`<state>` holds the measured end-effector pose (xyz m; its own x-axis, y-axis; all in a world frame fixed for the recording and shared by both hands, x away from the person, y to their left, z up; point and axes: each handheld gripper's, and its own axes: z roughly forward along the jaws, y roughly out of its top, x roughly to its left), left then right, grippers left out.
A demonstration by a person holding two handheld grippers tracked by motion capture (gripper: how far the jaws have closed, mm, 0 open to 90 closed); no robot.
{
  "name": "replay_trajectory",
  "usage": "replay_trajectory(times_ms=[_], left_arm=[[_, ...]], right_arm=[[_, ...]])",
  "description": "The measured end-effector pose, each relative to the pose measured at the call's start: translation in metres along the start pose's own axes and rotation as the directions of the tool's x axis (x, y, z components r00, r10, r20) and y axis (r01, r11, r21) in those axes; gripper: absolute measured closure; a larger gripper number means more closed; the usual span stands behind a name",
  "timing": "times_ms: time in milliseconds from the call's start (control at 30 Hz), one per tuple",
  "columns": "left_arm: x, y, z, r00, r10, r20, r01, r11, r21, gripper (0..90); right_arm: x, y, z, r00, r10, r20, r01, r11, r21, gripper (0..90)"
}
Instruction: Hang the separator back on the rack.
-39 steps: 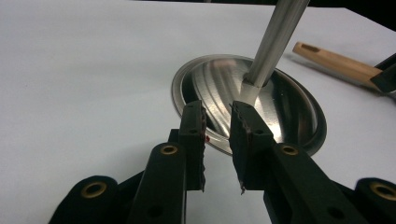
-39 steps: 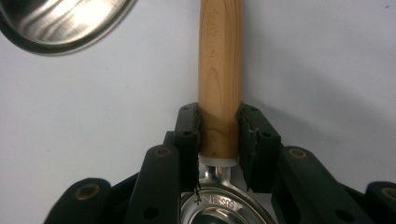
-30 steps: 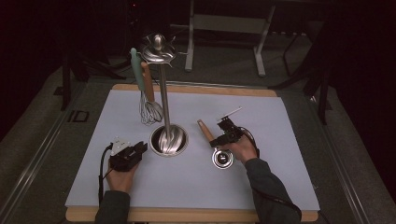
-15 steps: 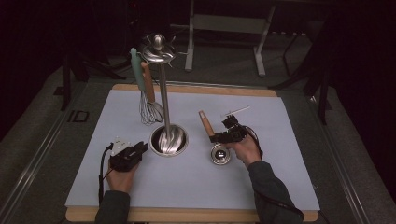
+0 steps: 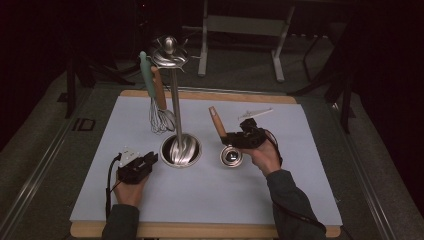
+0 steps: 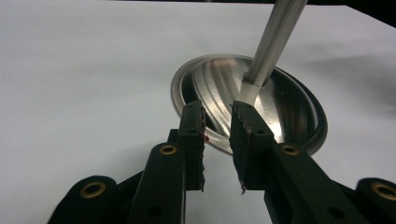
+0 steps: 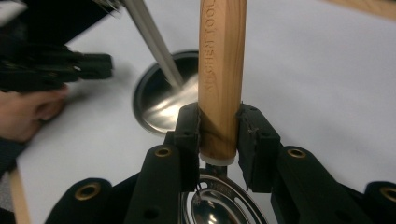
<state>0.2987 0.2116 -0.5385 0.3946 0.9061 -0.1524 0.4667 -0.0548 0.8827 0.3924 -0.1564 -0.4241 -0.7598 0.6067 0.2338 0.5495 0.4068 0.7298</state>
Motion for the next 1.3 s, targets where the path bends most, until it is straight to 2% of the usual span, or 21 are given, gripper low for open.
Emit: replay_trajectory(times_ms=[133,200,233,300,333,433,533,767,967,1100,1300], left_arm=[[0.0,0.0,0.0,1.0,0.001,0.0,-0.001,1.0,0.0,74.8],[0.0,0.0,0.0,1.0,0.0,0.0,0.0,1.0,0.0,74.8],[0.0,0.0,0.0,1.0,0.0,0.0,0.0,1.0,0.0,74.8],[0.0,0.0,0.0,1.0,0.001,0.0,-0.001,1.0,0.0,74.8],[0.0,0.0,0.0,1.0,0.001,0.0,-0.001,1.0,-0.001,74.8],[-0.001,0.0,0.0,1.0,0.001,-0.001,-0.001,1.0,0.001,74.8],[-0.001,0.0,0.0,1.0,0.003,-0.001,-0.003,1.0,0.0,74.8],[-0.001,0.0,0.0,1.0,0.004,-0.001,-0.004,1.0,0.001,74.8],[-0.001,0.0,0.0,1.0,0.006,-0.003,-0.006,1.0,0.0,74.9],[-0.001,0.0,0.0,1.0,0.006,-0.003,-0.006,1.0,0.0,74.8],[-0.001,0.0,0.0,1.0,0.008,-0.003,-0.008,1.0,0.001,74.9]], right_arm=[[0.005,0.007,-0.01,0.9972,-0.066,-0.034,0.064,0.996,-0.056,71.2],[0.005,0.007,-0.01,0.9972,-0.066,-0.034,0.064,0.996,-0.056,71.2],[0.009,0.012,-0.015,0.9936,-0.104,-0.044,0.1,0.992,-0.081,71.2],[0.01,0.014,-0.016,0.9922,-0.115,-0.048,0.11,0.99,-0.091,71.2],[0.013,0.017,-0.02,0.9897,-0.131,-0.057,0.124,0.986,-0.112,71.2],[0.016,0.019,-0.022,0.9873,-0.142,-0.072,0.131,0.982,-0.137,71.2],[0.02,0.024,-0.027,0.983,-0.163,-0.085,0.145,0.973,-0.181,71.2],[0.028,0.036,-0.037,0.9745,-0.189,-0.121,0.156,0.958,-0.24,71.3],[0.034,0.045,-0.045,0.9636,-0.216,-0.157,0.165,0.944,-0.287,71.2],[0.036,0.051,-0.051,0.9519,-0.236,-0.196,0.166,0.933,-0.319,71.2],[0.043,0.06,-0.06,0.9443,-0.256,-0.207,0.173,0.921,-0.348,71.2]])
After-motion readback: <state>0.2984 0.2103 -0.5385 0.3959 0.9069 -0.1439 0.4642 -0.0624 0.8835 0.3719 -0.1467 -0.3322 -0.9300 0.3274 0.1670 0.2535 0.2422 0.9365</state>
